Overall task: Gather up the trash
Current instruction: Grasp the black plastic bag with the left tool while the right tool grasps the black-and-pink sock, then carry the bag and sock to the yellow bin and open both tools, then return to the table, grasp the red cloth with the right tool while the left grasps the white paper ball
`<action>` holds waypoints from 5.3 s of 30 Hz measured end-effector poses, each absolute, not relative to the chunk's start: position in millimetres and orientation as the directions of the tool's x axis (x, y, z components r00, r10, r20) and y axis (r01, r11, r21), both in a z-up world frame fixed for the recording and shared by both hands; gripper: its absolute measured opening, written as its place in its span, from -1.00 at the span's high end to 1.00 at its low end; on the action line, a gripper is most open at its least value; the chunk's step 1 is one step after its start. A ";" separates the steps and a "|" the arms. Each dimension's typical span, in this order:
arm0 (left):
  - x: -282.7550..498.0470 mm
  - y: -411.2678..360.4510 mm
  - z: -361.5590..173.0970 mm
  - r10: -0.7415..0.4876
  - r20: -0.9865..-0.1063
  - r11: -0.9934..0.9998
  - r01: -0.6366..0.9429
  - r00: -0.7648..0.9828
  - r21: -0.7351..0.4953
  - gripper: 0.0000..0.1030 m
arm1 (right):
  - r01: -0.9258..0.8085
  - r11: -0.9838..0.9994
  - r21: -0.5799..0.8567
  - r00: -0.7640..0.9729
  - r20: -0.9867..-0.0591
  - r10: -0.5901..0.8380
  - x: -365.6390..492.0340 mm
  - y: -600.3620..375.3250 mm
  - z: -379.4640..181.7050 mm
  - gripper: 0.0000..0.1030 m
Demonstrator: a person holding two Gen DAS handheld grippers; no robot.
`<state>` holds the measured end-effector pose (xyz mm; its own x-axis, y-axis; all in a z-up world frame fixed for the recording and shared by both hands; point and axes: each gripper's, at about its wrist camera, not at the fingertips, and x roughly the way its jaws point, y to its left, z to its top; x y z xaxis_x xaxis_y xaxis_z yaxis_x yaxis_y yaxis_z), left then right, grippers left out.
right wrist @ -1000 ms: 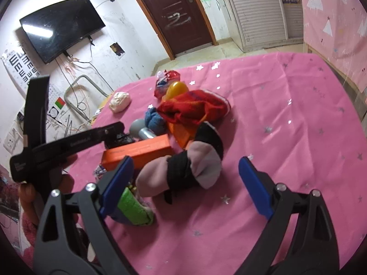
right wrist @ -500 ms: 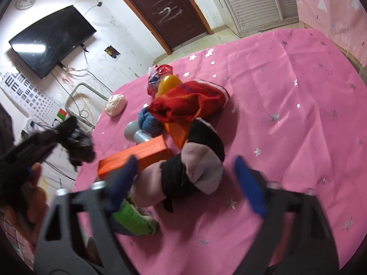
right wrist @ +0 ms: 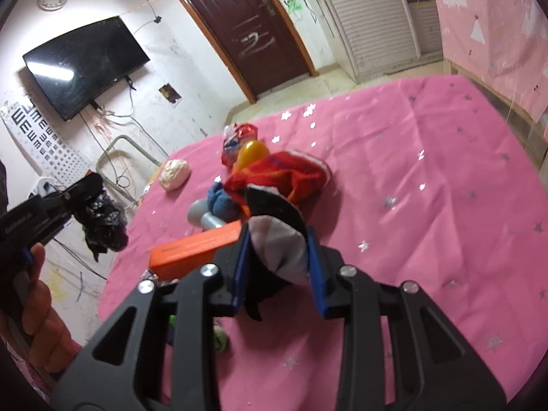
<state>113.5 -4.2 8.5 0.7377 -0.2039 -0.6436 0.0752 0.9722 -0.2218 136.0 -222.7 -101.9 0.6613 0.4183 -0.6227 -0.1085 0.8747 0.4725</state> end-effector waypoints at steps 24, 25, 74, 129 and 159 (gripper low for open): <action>105.0 -105.1 34.4 -0.337 -0.631 0.940 0.292 0.699 -0.178 1.00 | 0.137 0.961 0.240 0.909 -0.415 -0.026 40.7 -339.1 -20.9 0.42; 104.7 -113.3 36.0 -0.354 -0.633 0.932 0.314 0.688 -0.180 1.00 | 0.158 0.961 0.228 0.911 -0.410 -0.053 35.7 -347.1 -20.8 0.42; 56.8 -420.4 -37.1 -0.629 -0.749 0.544 0.807 0.209 -0.231 0.74 | 0.488 0.781 0.389 0.847 -0.427 -0.316 -47.4 -503.6 -64.1 -0.05; 242.8 14.4 -8.7 -0.127 -0.724 0.989 0.144 0.678 -0.038 -0.43 | -0.033 0.985 0.170 0.829 -0.546 0.122 153.8 -216.9 -47.3 -0.47; 302.5 70.9 -91.6 0.002 -0.820 0.999 0.031 0.572 0.024 0.14 | -0.082 0.990 0.116 0.663 -0.735 0.141 212.9 -164.6 -103.2 0.01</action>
